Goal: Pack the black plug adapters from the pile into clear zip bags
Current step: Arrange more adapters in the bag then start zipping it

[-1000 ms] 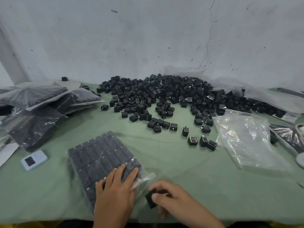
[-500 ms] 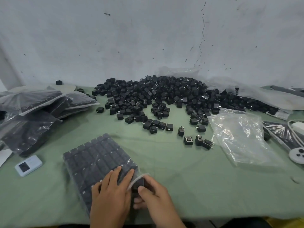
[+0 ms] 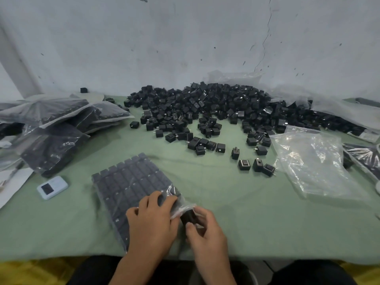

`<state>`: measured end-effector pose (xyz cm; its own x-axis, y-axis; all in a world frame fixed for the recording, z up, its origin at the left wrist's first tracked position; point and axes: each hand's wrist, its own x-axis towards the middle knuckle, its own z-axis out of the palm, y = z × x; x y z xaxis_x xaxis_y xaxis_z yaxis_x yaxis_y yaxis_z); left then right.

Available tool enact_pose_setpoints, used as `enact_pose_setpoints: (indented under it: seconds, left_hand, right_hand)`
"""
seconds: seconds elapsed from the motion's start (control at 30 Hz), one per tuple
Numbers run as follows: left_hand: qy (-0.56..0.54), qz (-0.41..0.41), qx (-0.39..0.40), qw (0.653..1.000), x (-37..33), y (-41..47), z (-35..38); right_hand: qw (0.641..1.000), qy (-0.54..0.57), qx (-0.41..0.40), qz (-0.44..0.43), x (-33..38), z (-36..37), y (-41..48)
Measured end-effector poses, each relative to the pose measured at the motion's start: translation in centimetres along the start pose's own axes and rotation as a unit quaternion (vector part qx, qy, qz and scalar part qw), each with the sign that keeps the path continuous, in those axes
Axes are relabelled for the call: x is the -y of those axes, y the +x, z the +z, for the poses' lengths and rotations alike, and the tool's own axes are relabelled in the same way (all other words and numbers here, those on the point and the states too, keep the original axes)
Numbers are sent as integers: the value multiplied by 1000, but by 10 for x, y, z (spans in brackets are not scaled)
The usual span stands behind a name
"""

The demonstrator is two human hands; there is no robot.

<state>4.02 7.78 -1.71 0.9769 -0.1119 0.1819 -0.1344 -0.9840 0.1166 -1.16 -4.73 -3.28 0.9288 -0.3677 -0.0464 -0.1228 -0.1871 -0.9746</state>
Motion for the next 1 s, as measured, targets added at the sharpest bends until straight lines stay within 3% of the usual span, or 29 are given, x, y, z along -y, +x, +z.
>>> enact_pose_setpoints:
  seconds: [0.23,0.33,0.6,0.87,1.0]
  left_hand:
    - [-24,-3,-17,1000,1,6,5]
    - [-39,-8,-18,999,0,7,6]
    - [-83,21,11,996,9,9,6]
    - [-82,33,3,996,8,7,8]
    - [-80,33,0,996,8,6,9]
  right_hand:
    - [991,-103,-17,-87,3,-3,7]
    - [989,-124,-17,-83,2,-2,9]
    - [967,-233,75,-69,4,-6,29]
    - [949,-278,76,-127,-2,-9,37]
    - [928,-311,129,-160,-6,-10,45]
